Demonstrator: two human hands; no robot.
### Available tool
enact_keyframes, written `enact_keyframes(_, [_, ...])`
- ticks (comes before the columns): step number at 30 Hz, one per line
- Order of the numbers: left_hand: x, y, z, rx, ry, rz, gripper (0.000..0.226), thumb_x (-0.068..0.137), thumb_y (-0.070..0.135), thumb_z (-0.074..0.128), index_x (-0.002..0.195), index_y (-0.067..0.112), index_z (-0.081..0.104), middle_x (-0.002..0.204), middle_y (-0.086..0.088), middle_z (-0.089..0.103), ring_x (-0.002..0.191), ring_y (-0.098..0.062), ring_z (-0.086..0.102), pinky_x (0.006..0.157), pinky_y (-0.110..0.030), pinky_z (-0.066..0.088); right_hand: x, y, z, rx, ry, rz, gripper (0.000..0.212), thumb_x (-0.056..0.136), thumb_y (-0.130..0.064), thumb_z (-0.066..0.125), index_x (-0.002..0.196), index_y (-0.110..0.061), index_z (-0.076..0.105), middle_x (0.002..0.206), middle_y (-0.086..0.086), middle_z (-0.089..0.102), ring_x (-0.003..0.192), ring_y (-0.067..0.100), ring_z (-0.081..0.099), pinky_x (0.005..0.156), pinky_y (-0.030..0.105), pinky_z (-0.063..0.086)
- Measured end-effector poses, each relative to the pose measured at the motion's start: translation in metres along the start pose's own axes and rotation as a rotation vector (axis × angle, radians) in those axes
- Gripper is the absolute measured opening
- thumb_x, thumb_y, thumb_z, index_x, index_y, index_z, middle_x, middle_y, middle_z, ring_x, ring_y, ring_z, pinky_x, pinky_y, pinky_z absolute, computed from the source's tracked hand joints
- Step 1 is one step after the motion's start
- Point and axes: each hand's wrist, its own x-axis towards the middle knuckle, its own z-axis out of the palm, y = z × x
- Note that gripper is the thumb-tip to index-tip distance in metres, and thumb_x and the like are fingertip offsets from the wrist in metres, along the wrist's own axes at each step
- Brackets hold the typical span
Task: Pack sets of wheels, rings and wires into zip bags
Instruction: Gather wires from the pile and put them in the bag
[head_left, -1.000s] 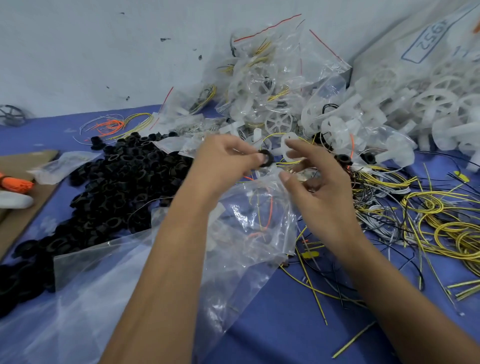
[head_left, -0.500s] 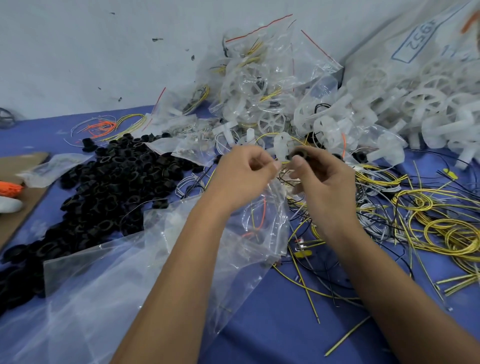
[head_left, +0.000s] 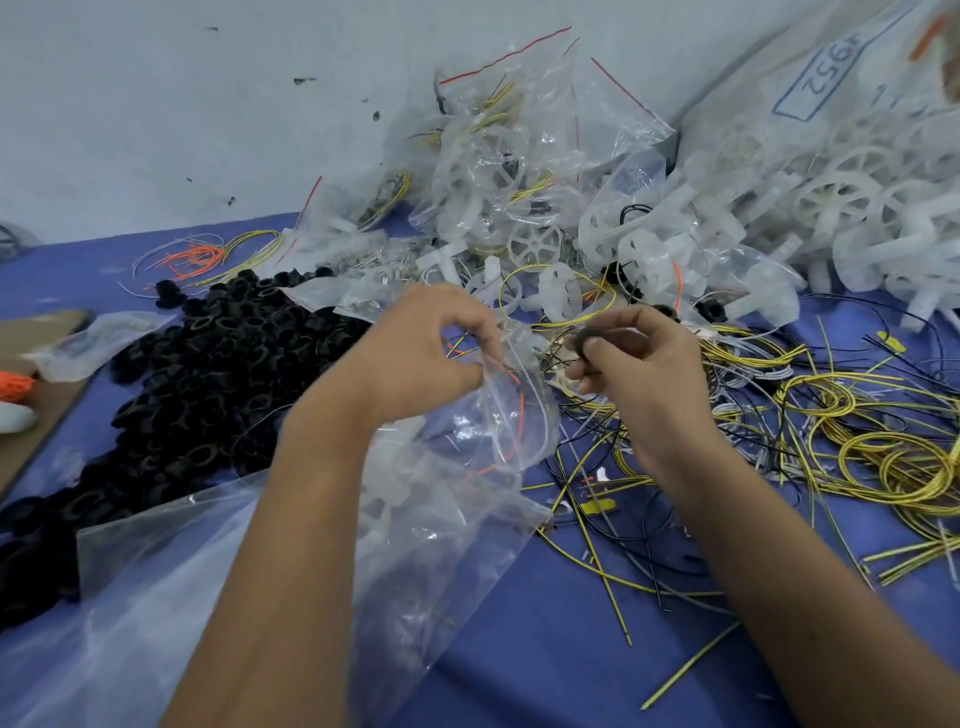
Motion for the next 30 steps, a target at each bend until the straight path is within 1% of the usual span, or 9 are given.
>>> enact_keyframes(3, [-0.006,-0.005,-0.014,-0.125,0.0,-0.056,0.027,0.078,-0.002,0.083,0.076,0.024,0.076,0.097,0.0,0.07,0.089,-0.017,0.063,0.075,-0.022,0.047,-0.005,-0.001,0.007,-0.067,-0.15,-0.073,0.021,0.09,0.013,0.061,0.096,-0.003,0.074,0.072,0.006,0.07,0.057,0.019,0.064,0.052,0.026,0.053])
enact_keyframes(5, [-0.01,-0.005,-0.017,-0.167,-0.04,-0.079,0.024,0.078,-0.003,0.083,0.077,0.021,0.078,0.082,0.006,0.07,0.074,-0.018,0.06,0.071,-0.028,0.048,-0.011,-0.001,0.013,-0.091,-0.311,-0.106,0.028,0.09,0.011,0.063,0.097,-0.012,0.078,0.076,0.013,0.071,0.061,0.022,0.063,0.055,0.027,0.054])
enact_keyframes(7, [-0.01,-0.004,-0.017,-0.184,-0.083,-0.109,0.019,0.079,-0.003,0.081,0.081,0.016,0.08,0.08,-0.005,0.072,0.07,-0.017,0.059,0.069,-0.03,0.048,-0.015,0.0,0.016,-0.158,-0.446,-0.144,0.035,0.088,0.012,0.064,0.097,-0.019,0.079,0.083,0.017,0.071,0.062,0.021,0.063,0.053,0.027,0.052])
enact_keyframes(9, [-0.01,-0.002,-0.015,-0.207,-0.108,-0.117,0.014,0.08,-0.004,0.08,0.085,0.009,0.08,0.081,-0.017,0.071,0.069,-0.018,0.058,0.068,-0.028,0.048,-0.017,0.003,0.017,-0.239,-0.485,-0.152,0.033,0.085,0.013,0.067,0.094,-0.017,0.077,0.081,0.016,0.068,0.059,0.018,0.064,0.049,0.027,0.051])
enact_keyframes(12, [-0.01,0.003,-0.012,-0.255,-0.118,-0.081,0.009,0.081,-0.003,0.08,0.088,0.002,0.079,0.072,-0.016,0.067,0.065,-0.01,0.056,0.063,-0.017,0.046,-0.018,0.008,0.017,-0.299,-0.472,-0.145,0.018,0.084,0.01,0.072,0.09,-0.007,0.072,0.083,0.017,0.069,0.062,0.021,0.069,0.047,0.03,0.052])
enact_keyframes(16, [-0.007,0.001,-0.011,-0.289,-0.08,-0.056,0.012,0.082,-0.006,0.079,0.089,0.004,0.079,0.076,-0.016,0.07,0.065,-0.008,0.058,0.062,-0.016,0.046,-0.022,0.008,0.018,-0.244,-0.623,-0.054,0.015,0.086,0.008,0.074,0.101,0.004,0.074,0.095,0.022,0.075,0.087,0.037,0.075,0.074,0.051,0.06])
enact_keyframes(21, [-0.009,-0.006,-0.011,-0.371,-0.106,-0.055,0.01,0.08,0.0,0.082,0.088,0.001,0.077,0.076,-0.015,0.069,0.065,-0.007,0.058,0.06,-0.015,0.047,-0.013,0.007,0.015,-0.167,-0.258,-0.126,0.009,0.091,0.003,0.069,0.086,-0.003,0.074,0.073,0.022,0.071,0.059,0.023,0.068,0.055,0.033,0.056])
enact_keyframes(25, [-0.011,-0.012,-0.005,-0.326,-0.24,-0.139,0.009,0.081,-0.003,0.081,0.085,0.004,0.078,0.085,-0.025,0.071,0.067,-0.01,0.058,0.063,-0.016,0.05,0.001,0.012,-0.002,-0.35,0.074,-0.199,0.01,0.092,-0.006,0.068,0.086,-0.012,0.074,0.067,0.003,0.071,0.057,0.017,0.07,0.054,0.035,0.058])
enact_keyframes(30, [-0.01,-0.019,-0.004,-0.278,-0.313,-0.233,0.009,0.08,-0.007,0.08,0.086,-0.002,0.076,0.09,-0.035,0.068,0.073,-0.022,0.057,0.075,-0.034,0.048,0.015,0.016,0.003,-0.8,0.033,-0.374,0.009,0.087,-0.011,0.069,0.086,-0.018,0.075,0.076,-0.008,0.072,0.072,0.006,0.066,0.075,0.031,0.055])
